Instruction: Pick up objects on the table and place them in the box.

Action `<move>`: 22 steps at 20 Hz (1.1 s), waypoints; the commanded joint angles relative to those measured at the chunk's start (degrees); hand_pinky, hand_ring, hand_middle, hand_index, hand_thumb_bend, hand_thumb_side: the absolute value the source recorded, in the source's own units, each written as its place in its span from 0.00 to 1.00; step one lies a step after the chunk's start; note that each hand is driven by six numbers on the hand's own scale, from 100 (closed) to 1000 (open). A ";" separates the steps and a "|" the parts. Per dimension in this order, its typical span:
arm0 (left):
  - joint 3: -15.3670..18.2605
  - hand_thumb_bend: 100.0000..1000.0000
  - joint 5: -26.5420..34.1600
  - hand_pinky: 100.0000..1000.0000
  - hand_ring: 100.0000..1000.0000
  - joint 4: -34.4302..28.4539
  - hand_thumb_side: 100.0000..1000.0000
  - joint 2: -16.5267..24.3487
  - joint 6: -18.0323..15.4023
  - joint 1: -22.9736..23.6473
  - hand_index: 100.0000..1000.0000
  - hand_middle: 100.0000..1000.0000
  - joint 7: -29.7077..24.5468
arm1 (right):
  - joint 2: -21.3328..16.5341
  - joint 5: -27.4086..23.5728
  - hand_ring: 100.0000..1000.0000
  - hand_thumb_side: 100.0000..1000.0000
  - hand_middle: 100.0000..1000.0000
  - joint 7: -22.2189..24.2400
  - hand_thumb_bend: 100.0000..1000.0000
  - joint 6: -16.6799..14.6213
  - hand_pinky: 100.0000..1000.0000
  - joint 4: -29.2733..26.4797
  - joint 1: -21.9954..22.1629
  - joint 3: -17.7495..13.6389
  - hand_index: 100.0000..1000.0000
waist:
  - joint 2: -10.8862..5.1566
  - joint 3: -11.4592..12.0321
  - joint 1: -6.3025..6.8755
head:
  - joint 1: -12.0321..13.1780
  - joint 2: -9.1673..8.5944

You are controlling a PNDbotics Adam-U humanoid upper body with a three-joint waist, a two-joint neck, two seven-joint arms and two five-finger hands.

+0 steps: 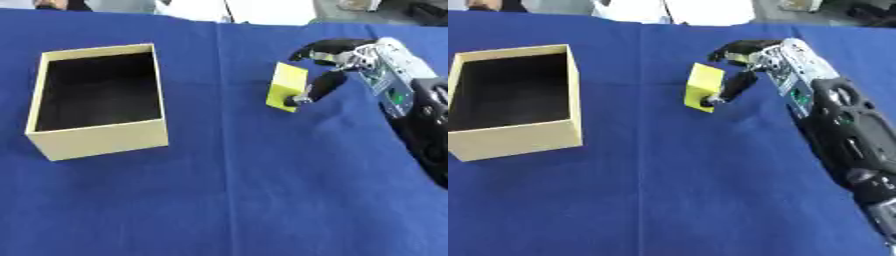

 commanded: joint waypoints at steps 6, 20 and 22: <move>-0.06 0.07 -0.11 0.87 0.79 -0.90 0.87 0.31 -0.14 -0.71 0.56 0.65 -0.51 | 0.11 1.43 0.99 0.57 0.69 -1.60 0.48 0.91 0.95 1.74 -0.04 -1.77 0.95 | -0.76 0.14 0.17 | -0.34 -0.98; -0.13 0.06 -0.23 0.87 0.79 -0.90 0.88 0.25 0.06 -0.61 0.56 0.65 -1.06 | -0.15 -7.87 0.89 0.19 0.53 -7.15 0.00 6.41 0.85 -4.83 -0.50 -2.31 0.65 | -0.88 0.05 0.06 | -0.19 -0.84; -0.10 0.07 -0.23 0.87 0.79 -0.90 0.88 0.25 0.11 -0.55 0.56 0.65 -1.13 | -0.38 -7.89 0.90 0.21 0.55 -7.28 0.00 6.88 0.85 -5.38 -0.65 -2.31 0.67 | -0.96 0.03 0.00 | -0.09 -0.80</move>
